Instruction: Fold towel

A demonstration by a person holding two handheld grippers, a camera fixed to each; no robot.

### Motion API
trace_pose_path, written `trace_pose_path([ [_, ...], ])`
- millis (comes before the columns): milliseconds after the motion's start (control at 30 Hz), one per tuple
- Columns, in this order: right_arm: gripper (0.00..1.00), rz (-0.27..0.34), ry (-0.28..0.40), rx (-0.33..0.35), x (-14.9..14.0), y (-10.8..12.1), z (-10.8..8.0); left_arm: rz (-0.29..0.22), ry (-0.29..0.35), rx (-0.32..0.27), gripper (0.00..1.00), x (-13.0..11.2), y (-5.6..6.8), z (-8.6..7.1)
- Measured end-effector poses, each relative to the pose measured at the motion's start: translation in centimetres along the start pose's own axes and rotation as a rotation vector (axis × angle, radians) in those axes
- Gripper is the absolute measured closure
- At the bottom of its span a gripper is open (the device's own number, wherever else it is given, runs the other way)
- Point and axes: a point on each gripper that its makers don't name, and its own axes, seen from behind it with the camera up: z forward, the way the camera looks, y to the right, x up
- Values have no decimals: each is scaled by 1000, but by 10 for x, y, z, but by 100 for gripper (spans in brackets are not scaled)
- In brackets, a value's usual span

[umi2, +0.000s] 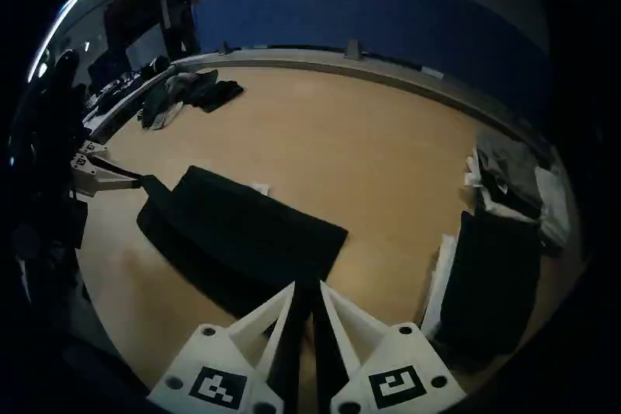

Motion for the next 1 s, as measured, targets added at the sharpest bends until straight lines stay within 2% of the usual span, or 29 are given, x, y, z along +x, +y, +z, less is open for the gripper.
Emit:
trace_pose_path([
  [800,90,11,-69,-16,-7,16,44,-45,-48,37,93,-7,-19,36],
  [1000,84,-6,-77,-38,-8,21,52,-49,-57,47,90,-9,-23,42],
])
